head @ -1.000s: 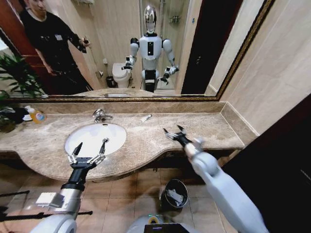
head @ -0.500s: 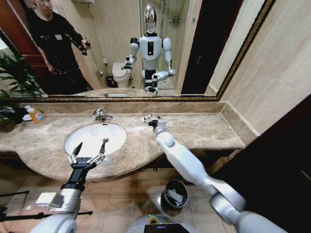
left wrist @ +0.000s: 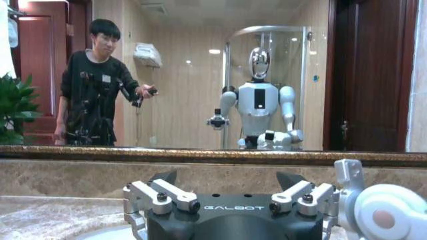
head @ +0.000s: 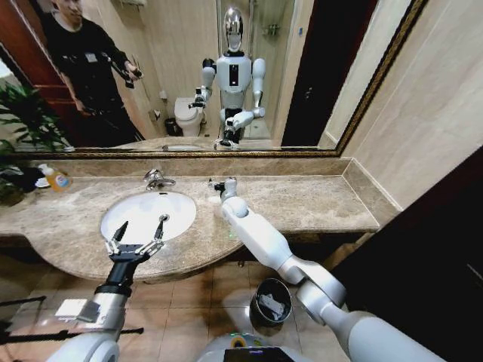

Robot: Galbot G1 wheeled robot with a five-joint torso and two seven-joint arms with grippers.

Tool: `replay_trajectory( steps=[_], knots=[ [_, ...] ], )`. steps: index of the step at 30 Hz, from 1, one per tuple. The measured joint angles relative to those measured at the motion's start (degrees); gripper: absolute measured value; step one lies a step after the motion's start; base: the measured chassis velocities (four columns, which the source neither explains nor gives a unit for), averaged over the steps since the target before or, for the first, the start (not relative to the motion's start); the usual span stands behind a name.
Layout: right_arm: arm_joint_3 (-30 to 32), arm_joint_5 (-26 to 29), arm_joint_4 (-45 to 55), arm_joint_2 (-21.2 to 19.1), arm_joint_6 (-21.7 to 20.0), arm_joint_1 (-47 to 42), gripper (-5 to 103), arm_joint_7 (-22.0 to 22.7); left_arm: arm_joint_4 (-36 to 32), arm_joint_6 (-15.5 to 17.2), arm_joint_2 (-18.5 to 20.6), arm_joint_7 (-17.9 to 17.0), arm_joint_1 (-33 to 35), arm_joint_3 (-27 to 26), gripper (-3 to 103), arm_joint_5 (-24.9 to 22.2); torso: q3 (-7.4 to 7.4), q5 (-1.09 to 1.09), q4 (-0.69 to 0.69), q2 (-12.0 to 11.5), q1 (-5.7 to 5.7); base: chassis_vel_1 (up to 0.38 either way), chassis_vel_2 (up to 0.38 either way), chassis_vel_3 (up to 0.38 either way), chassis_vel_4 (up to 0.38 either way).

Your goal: Pick up the trash from the sink and place it in the trash bin.

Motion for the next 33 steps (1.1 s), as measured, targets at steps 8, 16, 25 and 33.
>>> replay_trajectory(
  steps=[8, 16, 25, 33],
  knots=[
    [1.99, -2.36, -8.39, -0.02, 2.4, 3.79, 100, 1.07, 0.0, 0.0, 0.0, 0.0, 0.0, 0.0, 100, 0.0, 0.0, -0.01, -0.02, 0.0, 0.0, 0.0, 0.0, 0.0, 0.0],
    [2.89, -0.78, -12.86, 0.37, 3.46, 5.86, 100, 0.56, 0.0, 0.0, 0.0, 0.0, 0.0, 0.0, 100, 0.0, 0.0, 0.0, 0.0, 0.01, 0.0, 0.0, 0.0, 0.0, 0.0],
    [3.99, -3.15, -17.12, 0.21, 4.86, 7.37, 100, -6.8, 0.0, 0.0, 0.0, 0.0, 0.0, 0.0, 100, 0.0, 0.0, -0.01, -0.01, 0.01, 0.0, 0.0, 0.0, 0.0, 0.0],
    [4.57, -3.38, -18.35, 0.12, 4.31, 8.42, 100, -12.97, 0.0, 0.0, 0.0, 0.0, 0.0, 0.0, 100, 0.0, 0.0, -0.01, -0.01, 0.01, 0.0, 0.0, 0.0, 0.0, 0.0]
  ],
)
